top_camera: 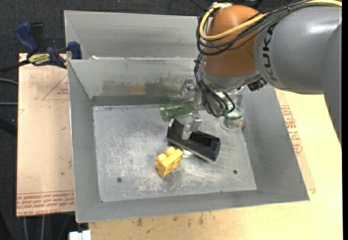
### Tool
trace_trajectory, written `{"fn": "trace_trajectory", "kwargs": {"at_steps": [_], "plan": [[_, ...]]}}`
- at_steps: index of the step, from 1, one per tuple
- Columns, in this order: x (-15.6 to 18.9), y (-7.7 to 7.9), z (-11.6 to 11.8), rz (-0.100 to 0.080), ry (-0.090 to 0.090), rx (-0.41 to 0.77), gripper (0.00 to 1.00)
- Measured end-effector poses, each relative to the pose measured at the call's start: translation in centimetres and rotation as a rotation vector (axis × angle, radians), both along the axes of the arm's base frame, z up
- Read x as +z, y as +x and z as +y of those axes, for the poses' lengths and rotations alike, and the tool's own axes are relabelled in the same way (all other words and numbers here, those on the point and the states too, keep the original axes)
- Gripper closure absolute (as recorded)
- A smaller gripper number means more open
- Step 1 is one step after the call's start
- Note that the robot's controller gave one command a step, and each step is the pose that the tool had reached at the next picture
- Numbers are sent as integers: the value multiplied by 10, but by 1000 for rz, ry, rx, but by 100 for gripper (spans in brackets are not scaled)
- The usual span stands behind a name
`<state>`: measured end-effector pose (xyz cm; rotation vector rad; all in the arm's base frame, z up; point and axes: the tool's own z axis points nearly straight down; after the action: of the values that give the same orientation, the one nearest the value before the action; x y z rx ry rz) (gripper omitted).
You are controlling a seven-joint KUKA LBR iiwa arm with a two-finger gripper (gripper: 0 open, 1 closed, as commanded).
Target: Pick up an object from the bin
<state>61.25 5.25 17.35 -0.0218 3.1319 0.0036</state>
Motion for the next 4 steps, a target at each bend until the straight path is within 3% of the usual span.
{"fn": "trace_trajectory", "kwargs": {"at_steps": [1,2,3,4], "plan": [[-60,-20,7,5,-2,-97,0],[-77,-28,9,12,-2,-160,100],[-77,-27,9,12,-2,-160,100],[-41,-28,13,23,-4,-151,100]]}}
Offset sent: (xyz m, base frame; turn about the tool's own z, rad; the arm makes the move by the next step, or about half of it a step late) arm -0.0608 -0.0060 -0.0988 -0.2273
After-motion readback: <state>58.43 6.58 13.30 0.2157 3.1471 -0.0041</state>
